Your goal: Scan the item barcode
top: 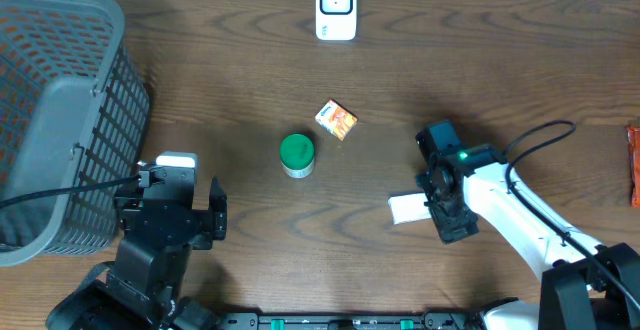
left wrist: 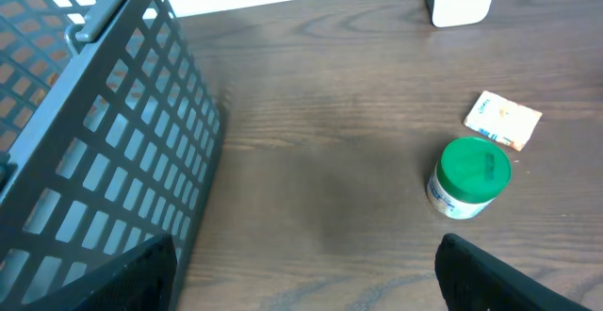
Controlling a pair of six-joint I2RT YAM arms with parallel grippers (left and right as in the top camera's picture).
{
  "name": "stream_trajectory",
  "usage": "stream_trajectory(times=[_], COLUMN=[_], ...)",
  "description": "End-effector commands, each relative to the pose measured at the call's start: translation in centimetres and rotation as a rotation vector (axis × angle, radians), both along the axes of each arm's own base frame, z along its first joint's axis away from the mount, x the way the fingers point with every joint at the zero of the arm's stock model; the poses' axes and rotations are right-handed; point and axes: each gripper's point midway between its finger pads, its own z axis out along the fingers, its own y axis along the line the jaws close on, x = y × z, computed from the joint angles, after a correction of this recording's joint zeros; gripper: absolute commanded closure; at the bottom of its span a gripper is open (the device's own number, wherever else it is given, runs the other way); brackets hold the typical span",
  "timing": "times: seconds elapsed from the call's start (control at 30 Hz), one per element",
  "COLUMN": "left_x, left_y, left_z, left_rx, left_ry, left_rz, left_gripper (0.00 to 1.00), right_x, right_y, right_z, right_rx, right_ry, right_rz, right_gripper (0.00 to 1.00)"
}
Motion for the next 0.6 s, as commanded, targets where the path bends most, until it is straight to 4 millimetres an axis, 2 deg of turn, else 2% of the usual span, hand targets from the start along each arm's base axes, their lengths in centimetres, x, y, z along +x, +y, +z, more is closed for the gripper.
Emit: stream_trajectory(times=[0.0, 0.33, 0.43, 0.57], left_x=[-0.1, -0.1, -0.1, -0.1], left_y=[0.2, 0.2, 0.2, 0.1], left_z=[0.0, 0.0, 0.0, 0.0], left_rx=[0.0, 0.0, 0.001, 0.0], left_ry=[-0.003, -0.003, -0.003, -0.003], left_rz=[0.008, 0.008, 0.008, 0.008], left_gripper=[0.12, 0.12, 0.12, 0.12], right_x=[-1.0, -1.2, -1.2, -1.1], right_y=[-0.5, -0.7, -0.5, -0.1], right_z=[-0.8, -3.8, -3.8, -3.2], right_rx=[-0.006, 0.011, 0.024, 0.051], right_ry=[0.012, -0.048, -0.047, -0.063], right_rz=[-0.07, -0.073, -0.065, -0.048], right_gripper=[0.09, 0.11, 0.16, 0.16])
